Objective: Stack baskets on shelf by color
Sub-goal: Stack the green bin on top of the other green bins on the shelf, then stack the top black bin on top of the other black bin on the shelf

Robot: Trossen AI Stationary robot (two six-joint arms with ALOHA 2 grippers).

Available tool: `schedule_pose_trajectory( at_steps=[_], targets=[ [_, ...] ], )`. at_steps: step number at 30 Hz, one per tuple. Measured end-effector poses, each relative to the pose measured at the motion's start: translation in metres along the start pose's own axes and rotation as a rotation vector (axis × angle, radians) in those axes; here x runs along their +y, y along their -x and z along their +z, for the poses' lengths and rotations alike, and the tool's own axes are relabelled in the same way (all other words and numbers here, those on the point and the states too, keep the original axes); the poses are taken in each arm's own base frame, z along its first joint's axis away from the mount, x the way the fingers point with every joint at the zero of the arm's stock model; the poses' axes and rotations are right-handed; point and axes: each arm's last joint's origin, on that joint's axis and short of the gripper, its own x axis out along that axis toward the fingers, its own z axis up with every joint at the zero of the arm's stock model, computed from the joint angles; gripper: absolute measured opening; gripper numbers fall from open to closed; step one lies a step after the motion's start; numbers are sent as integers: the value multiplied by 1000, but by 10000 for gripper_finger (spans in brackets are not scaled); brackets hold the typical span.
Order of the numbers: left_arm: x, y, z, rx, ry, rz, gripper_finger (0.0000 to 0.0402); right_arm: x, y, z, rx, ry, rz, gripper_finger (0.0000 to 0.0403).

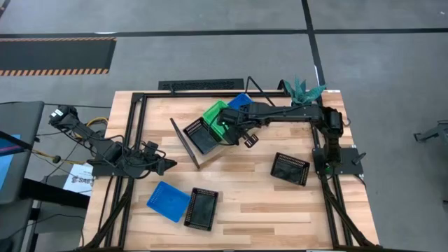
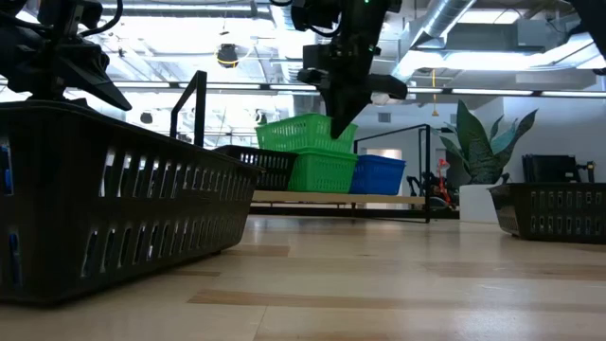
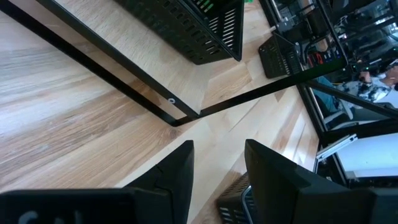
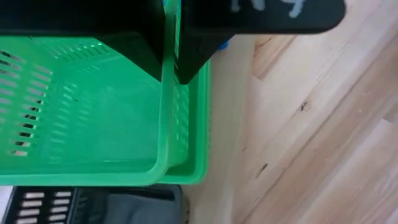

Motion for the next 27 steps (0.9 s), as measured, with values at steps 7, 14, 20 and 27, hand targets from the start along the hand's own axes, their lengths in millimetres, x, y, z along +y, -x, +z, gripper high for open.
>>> schedule_pose_trajectory(
  at_steps=[7, 14, 20, 27],
  targets=[
    [0, 0, 0, 0, 1, 0, 130, -7, -3, -10, -10, -86, 15, 82],
    [0, 0, 0, 3, 2, 0, 130, -9, -1, -10, -24, -95, 11, 138],
    [0, 0, 0, 3, 2, -1, 130, -22, 31, -1, -80, -242, -44, 199],
    [0, 0, 0, 3, -1, -1, 130, -18, 88, 2, -63, -654, 22, 235]
  ],
)
